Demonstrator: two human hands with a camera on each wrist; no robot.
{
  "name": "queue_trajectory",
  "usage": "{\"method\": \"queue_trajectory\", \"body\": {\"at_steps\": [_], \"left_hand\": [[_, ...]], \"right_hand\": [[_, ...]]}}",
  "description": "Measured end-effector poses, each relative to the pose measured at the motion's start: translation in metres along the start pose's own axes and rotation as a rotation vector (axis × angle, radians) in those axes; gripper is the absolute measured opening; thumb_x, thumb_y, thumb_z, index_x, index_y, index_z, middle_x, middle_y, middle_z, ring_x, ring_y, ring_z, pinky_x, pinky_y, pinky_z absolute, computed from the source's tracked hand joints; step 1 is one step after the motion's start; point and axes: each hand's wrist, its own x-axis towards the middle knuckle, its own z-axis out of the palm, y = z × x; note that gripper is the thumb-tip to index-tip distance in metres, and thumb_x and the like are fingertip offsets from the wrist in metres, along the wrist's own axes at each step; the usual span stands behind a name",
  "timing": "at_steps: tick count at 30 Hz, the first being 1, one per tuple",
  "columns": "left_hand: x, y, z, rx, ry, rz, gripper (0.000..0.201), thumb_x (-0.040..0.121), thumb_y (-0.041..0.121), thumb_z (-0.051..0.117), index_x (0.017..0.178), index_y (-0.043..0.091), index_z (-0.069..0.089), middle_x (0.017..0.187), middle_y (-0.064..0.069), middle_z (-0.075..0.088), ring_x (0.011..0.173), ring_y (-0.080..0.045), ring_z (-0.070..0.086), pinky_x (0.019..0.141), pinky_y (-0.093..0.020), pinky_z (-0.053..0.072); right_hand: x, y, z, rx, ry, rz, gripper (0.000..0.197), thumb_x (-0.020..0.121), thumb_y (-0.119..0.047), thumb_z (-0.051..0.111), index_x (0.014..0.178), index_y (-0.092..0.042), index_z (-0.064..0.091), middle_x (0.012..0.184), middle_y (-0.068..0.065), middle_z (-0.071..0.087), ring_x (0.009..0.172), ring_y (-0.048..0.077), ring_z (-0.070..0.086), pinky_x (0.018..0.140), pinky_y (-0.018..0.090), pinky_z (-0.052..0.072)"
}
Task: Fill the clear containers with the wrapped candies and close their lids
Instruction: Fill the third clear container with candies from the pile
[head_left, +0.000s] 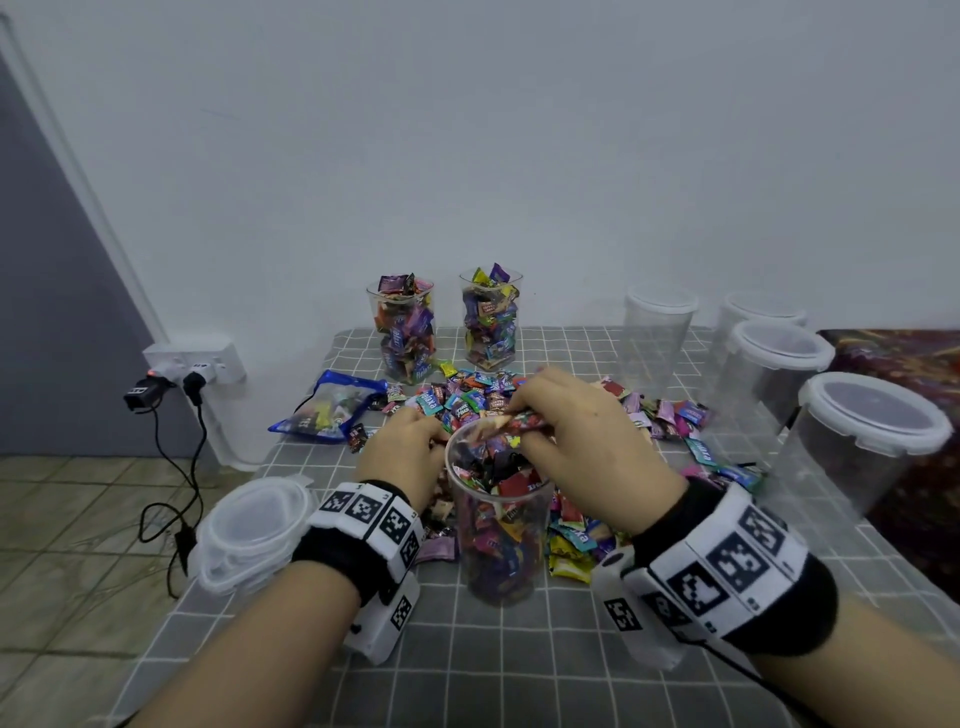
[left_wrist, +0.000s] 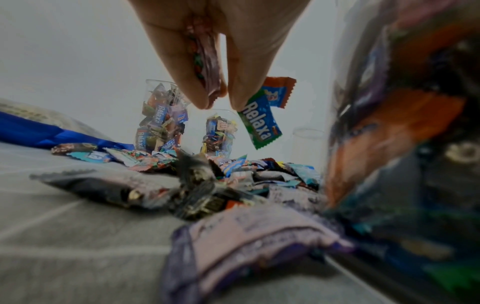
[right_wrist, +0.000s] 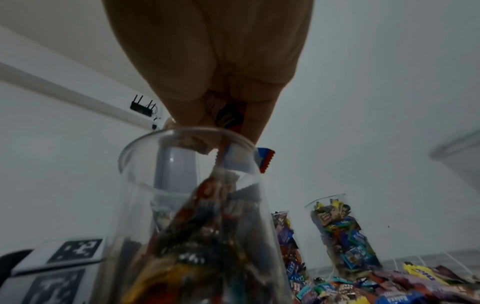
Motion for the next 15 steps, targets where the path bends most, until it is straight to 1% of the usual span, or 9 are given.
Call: {"method": "queue_trajectory", "body": {"at_steps": [2,4,5,7,8,9,11,13,15], "left_hand": [[0.000,0.000,0.000,0.006,-0.005,0.005,0.021,0.092,0.027,0.054,0.105,0.017,0.068,0.107,-0.002,0.055,0.099,-0.019,0.053,0.073,-0.025,0.034],[0.000,0.000,0.001,0.001,-0.005,0.005,0.021,0.092,0.027,0.054,0.105,0.017,0.068,0.106,-0.002,0.055,0.099,-0.019,0.052,0.072,-0.026,0.033],[0.001,0.000,0.001,-0.002,-0.003,0.004,0.021,0.092,0.027,0.054,0.105,0.017,0.068,0.106,-0.002,0.055,0.099,-0.020,0.052,0.072,-0.026,0.033],[0.000,0.000,0.001,-0.012,0.000,0.005,0.021,0.092,0.027,0.054,0.104,0.017,0.069,0.104,-0.002,0.055,0.098,-0.019,0.053,0.072,-0.026,0.034],[0.000,0.000,0.001,-0.018,0.001,0.007,0.021,0.092,0.027,0.055,0.104,0.017,0.069,0.103,-0.002,0.055,0.097,-0.019,0.053,0.072,-0.026,0.034],[0.000,0.000,0.001,-0.023,0.003,0.009,0.021,0.091,0.027,0.055,0.103,0.017,0.069,0.103,-0.001,0.055,0.096,-0.019,0.053,0.072,-0.025,0.034],[-0.001,0.000,0.001,-0.029,0.014,0.009,0.019,0.091,0.026,0.057,0.102,0.018,0.070,0.101,0.000,0.056,0.095,-0.018,0.053,0.071,-0.024,0.032],[-0.002,-0.001,0.000,-0.052,0.041,0.001,0.016,0.090,0.025,0.058,0.098,0.018,0.071,0.098,0.001,0.055,0.092,-0.018,0.053,0.069,-0.025,0.031],[-0.003,-0.002,-0.003,-0.091,0.077,-0.003,0.014,0.089,0.022,0.060,0.095,0.017,0.071,0.097,0.002,0.056,0.090,-0.017,0.054,0.070,-0.025,0.033]], "right_hand": [[-0.001,-0.002,0.002,-0.014,-0.030,-0.010,0.027,0.073,-0.015,0.041,0.089,-0.003,0.059,0.086,0.007,0.054,0.074,0.025,0.049,0.063,0.032,0.032],[-0.002,-0.005,0.004,-0.018,-0.053,-0.028,0.027,0.074,-0.016,0.039,0.088,-0.003,0.059,0.088,0.009,0.055,0.077,0.027,0.051,0.064,0.034,0.037],[-0.003,-0.005,0.005,-0.019,-0.060,-0.043,0.031,0.076,-0.020,0.036,0.088,-0.004,0.059,0.089,0.007,0.055,0.079,0.025,0.050,0.065,0.033,0.036],[-0.004,-0.006,0.006,-0.002,-0.081,-0.071,0.038,0.075,-0.025,0.030,0.092,-0.007,0.058,0.092,0.004,0.054,0.082,0.018,0.047,0.065,0.026,0.031],[-0.005,-0.006,0.005,0.007,-0.089,-0.075,0.036,0.076,-0.023,0.033,0.097,-0.008,0.058,0.096,0.004,0.053,0.084,0.017,0.046,0.066,0.025,0.029],[-0.006,-0.006,0.005,0.014,-0.096,-0.072,0.032,0.078,-0.017,0.039,0.102,-0.009,0.058,0.100,0.003,0.053,0.088,0.017,0.047,0.067,0.024,0.029],[-0.009,-0.006,0.004,0.051,-0.110,-0.052,0.033,0.080,-0.007,0.046,0.111,-0.010,0.057,0.107,0.003,0.052,0.093,0.017,0.047,0.070,0.023,0.030],[-0.011,-0.006,0.003,0.107,-0.082,-0.047,0.040,0.078,-0.008,0.041,0.116,-0.010,0.057,0.109,0.002,0.053,0.094,0.013,0.045,0.074,0.019,0.031],[-0.013,-0.002,0.004,0.149,0.009,-0.040,0.046,0.076,-0.007,0.039,0.119,-0.009,0.057,0.113,0.003,0.055,0.094,0.003,0.041,0.078,0.011,0.028]]}}
